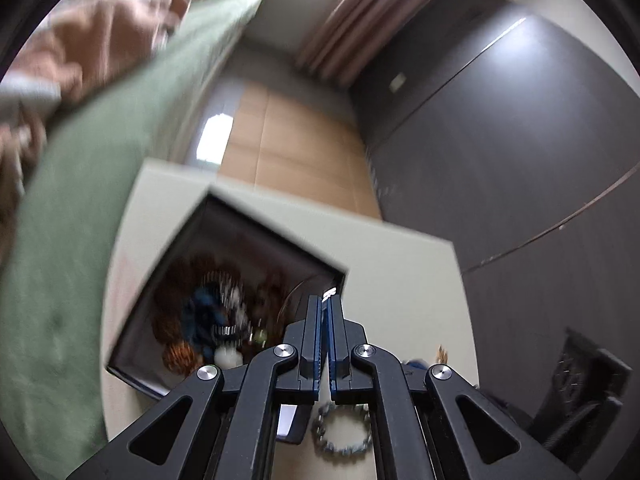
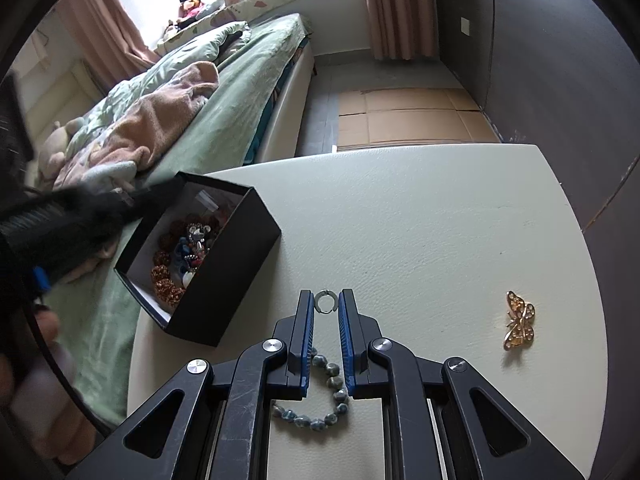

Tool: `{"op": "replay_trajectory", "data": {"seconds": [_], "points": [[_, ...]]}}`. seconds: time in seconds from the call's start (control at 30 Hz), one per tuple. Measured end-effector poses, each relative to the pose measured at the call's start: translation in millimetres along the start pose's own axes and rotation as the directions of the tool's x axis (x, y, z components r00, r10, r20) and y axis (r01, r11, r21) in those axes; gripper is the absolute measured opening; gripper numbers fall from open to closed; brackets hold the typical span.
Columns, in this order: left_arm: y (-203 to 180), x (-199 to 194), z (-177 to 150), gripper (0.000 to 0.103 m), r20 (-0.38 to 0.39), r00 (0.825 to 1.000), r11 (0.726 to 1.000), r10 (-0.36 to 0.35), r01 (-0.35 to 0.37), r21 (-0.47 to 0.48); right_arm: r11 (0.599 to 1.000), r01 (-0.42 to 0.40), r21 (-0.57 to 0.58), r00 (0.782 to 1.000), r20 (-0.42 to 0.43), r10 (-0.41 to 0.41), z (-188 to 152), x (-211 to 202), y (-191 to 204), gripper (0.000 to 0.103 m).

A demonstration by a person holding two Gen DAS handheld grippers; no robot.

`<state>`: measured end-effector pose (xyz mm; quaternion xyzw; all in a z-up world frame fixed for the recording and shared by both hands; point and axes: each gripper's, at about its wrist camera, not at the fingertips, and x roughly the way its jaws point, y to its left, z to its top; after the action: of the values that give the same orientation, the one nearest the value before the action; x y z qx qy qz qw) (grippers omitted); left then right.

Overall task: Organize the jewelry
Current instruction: 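Drop the hoop into the box with the left tool while the right tool lowers the ring, then open the right tool over the box to drop the small ring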

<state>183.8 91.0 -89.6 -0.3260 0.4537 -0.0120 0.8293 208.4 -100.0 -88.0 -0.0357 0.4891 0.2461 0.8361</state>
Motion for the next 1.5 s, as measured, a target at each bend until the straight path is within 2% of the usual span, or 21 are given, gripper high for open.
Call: {"op": "replay_trajectory", "data": {"seconds": [0.17, 0.27, 0.3, 0.37, 0.43, 0.5, 0.8, 0.87, 0.93, 1.03, 1.1, 1.17, 1.23, 1.27, 1.33, 1.4, 1.5], "points": [[4.5, -7.1, 1.9, 0.003, 0.004, 0.998, 0.998, 0.066, -0.066, 0.003, 1.0, -0.006, 0.018, 1.0, 0.01, 0.006, 0.5, -4.7, -2.5, 0.014], [9.8, -16.2, 1.3, 0.005, 0.006, 0.998, 0.998, 0.063, -0.063, -0.01, 0.999, -0.023, 0.027, 0.999, 0.027, 0.022, -0.2, -9.7, -2.6, 0.014], [11.7, -18.5, 1.1, 0.009, 0.005, 0.998, 0.998, 0.064, -0.064, -0.014, 0.999, -0.03, 0.027, 0.999, 0.035, 0.029, 0.1, -11.8, -1.1, 0.014], [13.3, -23.3, 0.4, 0.025, 0.013, 0.998, 0.998, 0.068, -0.067, -0.017, 0.998, -0.049, 0.028, 0.997, 0.057, 0.047, 1.2, -15.7, 1.9, 0.014], [14.6, -31.0, -1.2, 0.055, 0.037, 0.997, 0.998, 0.065, -0.064, -0.023, 0.997, -0.074, 0.031, 0.994, 0.081, 0.071, 3.4, -19.9, 5.4, 0.014], [16.2, -40.4, -3.9, 0.065, 0.071, 0.996, 0.998, 0.06, -0.058, -0.029, 0.994, -0.101, 0.035, 0.99, 0.105, 0.096, 5.7, -22.7, 8.9, 0.014], [21.6, -71.4, 4.9, 0.067, 0.131, 0.984, 0.993, 0.118, -0.115, -0.028, 0.968, -0.24, 0.066, 0.956, 0.19, 0.224, 19.2, -22.7, 31.6, 0.014], [21.4, -79.4, 6.9, 0.076, 0.154, 0.978, 0.99, 0.14, -0.139, -0.016, 0.961, -0.269, 0.067, 0.948, 0.197, 0.252, 24.5, -18.9, 37.2, 0.014], [22.0, -89.5, 7.4, 0.095, 0.187, 0.971, 0.989, 0.146, -0.147, -0.009, 0.957, -0.284, 0.061, 0.944, 0.193, 0.267, 30.4, -13.1, 42.8, 0.014], [26.4, -97.1, 9.6, 0.102, 0.226, 0.963, 0.989, 0.146, -0.145, -0.019, 0.951, -0.304, 0.057, 0.939, 0.19, 0.288, 36.7, -3.4, 49.1, 0.014], [28.3, -101.7, 10.0, 0.103, 0.248, 0.957, 0.989, 0.149, -0.149, -0.018, 0.944, -0.323, 0.069, 0.932, 0.196, 0.305, 43.1, 4.2, 51.1, 0.014], [31.2, -104.0, 10.5, 0.103, 0.268, 0.949, 0.986, 0.166, -0.165, -0.026, 0.945, -0.315, 0.088, 0.936, 0.195, 0.294, 47.7, 10.8, 51.3, 0.014], [34.3, -105.8, 10.0, 0.103, 0.283, 0.944, 0.985, 0.171, -0.168, -0.037, 0.94, -0.327, 0.095, 0.937, 0.163, 0.309, 48.3, 17.9, 51.2, 0.015], [34.2, -105.4, 11.2, 0.103, 0.291, 0.942, 0.985, 0.171, -0.166, -0.041, 0.934, -0.343, 0.098, 0.934, 0.145, 0.328, 47.6, 20.8, 51.6, 0.018], [33.9, -108.5, 11.1, 0.103, 0.309, 0.937, 0.986, 0.166, -0.16, -0.044, 0.939, -0.328, 0.104, 0.939, 0.142, 0.313, 44.8, 19.5, 48.8, 0.044], [32.2, -111.0, 10.1, 0.103, 0.331, 0.93, 0.988, 0.157, -0.151, -0.045, 0.948, -0.303, 0.103, 0.946, 0.153, 0.286, 41.4, 13.9, 44.6, 0.056], [27.3, -114.2, 6.0, 0.103, 0.367, 0.918, 0.989, 0.15, -0.146, -0.038, 0.951, -0.282, 0.125, 0.954, 0.145, 0.264, 35.0, 5.4, 33.0, 0.058]]}}
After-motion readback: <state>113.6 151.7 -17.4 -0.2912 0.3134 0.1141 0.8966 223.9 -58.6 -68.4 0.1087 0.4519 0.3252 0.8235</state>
